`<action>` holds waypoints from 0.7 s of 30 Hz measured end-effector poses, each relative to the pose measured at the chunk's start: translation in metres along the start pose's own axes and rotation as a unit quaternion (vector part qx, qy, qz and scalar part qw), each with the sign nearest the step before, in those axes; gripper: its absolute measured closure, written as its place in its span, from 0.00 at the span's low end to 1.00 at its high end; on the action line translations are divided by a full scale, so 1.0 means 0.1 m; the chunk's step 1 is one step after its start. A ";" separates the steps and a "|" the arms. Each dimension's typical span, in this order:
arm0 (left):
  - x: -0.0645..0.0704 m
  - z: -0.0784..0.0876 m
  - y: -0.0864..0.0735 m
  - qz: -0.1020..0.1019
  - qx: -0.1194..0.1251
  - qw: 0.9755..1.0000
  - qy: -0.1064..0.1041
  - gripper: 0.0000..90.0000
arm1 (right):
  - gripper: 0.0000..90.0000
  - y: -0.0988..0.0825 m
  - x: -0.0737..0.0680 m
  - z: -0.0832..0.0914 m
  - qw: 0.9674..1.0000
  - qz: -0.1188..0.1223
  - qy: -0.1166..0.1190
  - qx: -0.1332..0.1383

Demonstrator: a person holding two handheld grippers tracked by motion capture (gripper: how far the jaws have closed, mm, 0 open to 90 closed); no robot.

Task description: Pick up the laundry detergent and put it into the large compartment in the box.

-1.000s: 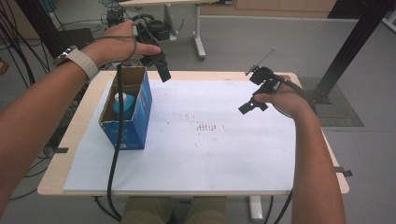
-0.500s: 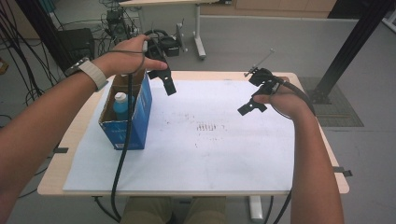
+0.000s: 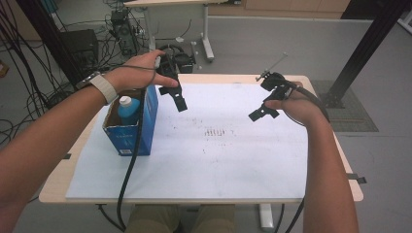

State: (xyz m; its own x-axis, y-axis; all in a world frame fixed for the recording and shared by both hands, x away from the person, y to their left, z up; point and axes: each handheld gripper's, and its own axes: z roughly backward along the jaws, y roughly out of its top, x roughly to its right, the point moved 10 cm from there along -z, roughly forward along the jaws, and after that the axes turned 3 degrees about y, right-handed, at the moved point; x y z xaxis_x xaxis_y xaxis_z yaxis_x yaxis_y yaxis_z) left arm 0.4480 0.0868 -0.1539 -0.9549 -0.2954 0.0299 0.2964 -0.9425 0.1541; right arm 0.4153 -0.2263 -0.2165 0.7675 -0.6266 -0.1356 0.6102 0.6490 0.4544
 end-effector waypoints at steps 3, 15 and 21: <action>0.02 -0.03 0.00 -0.006 0.000 1.000 -0.001 0.08 | 0.12 -0.01 0.00 -0.02 1.000 0.001 0.002 -0.003; 0.04 -0.10 -0.03 -0.013 0.002 1.000 0.003 0.08 | 0.12 0.02 0.00 -0.01 1.000 0.003 0.002 -0.003; 0.01 -0.10 -0.05 -0.015 0.003 1.000 0.005 0.08 | 0.12 0.04 0.01 -0.03 1.000 0.004 0.001 -0.004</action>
State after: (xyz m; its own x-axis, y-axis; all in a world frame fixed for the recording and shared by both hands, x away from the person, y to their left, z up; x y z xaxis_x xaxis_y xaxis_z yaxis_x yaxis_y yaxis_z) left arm 0.4453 0.0896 -0.1644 -0.9633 -0.2680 0.0151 0.2669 -0.9502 0.1608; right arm 0.4191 -0.2226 -0.2171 0.7728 -0.6202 -0.1346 0.6057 0.6574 0.4482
